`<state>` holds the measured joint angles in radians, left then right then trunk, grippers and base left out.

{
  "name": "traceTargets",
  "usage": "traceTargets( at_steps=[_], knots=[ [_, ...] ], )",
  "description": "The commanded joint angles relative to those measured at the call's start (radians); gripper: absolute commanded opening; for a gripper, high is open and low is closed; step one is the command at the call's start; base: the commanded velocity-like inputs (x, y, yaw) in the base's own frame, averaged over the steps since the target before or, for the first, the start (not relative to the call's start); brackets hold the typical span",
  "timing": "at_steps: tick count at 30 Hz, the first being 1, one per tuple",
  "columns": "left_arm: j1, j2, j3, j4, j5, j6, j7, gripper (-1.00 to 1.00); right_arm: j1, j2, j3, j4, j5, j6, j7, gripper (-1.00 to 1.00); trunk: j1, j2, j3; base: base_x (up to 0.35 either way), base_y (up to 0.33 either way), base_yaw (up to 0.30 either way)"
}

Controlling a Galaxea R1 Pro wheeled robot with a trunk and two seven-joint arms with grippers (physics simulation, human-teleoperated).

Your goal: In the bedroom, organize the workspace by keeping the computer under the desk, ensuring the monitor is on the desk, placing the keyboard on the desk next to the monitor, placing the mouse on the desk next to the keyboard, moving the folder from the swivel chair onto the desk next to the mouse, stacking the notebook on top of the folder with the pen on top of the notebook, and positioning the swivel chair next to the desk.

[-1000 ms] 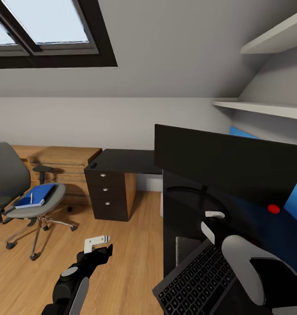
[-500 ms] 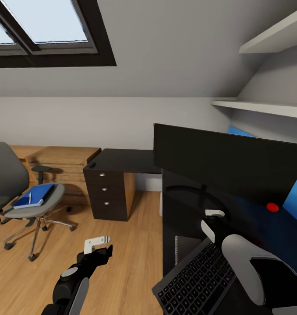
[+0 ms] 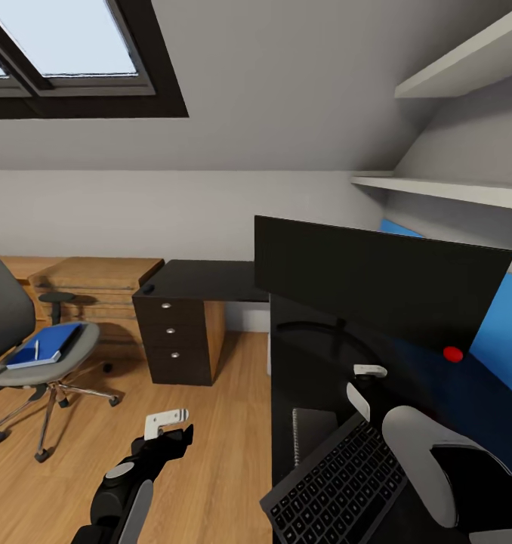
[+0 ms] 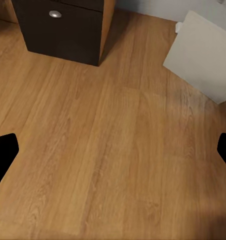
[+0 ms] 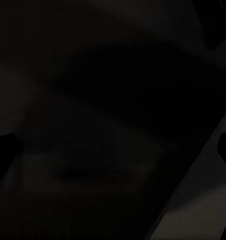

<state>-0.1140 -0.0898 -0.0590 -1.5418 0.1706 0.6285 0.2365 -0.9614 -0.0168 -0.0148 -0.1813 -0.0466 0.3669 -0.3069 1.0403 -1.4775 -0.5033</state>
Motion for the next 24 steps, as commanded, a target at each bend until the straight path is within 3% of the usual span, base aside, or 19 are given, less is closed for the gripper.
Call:
traceTargets(
  at_steps=[1, 24],
  knots=[
    [0.000, 0.000, -0.001, -0.001, 0.011, 0.004, 0.009, 1.00, 0.001, 0.000, -0.015, 0.013, -0.012, 0.004, -0.005, 1.00, 0.000, 0.000, -0.001, 0.000, 0.000, -0.006],
    [-0.001, -0.001, -0.001, 0.001, 0.012, 0.004, 0.009, 1.00, 0.000, 0.001, -0.014, 0.001, -0.012, -0.006, -0.004, 1.00, 0.000, 0.000, 0.003, 0.000, 0.000, -0.028]
  ],
)
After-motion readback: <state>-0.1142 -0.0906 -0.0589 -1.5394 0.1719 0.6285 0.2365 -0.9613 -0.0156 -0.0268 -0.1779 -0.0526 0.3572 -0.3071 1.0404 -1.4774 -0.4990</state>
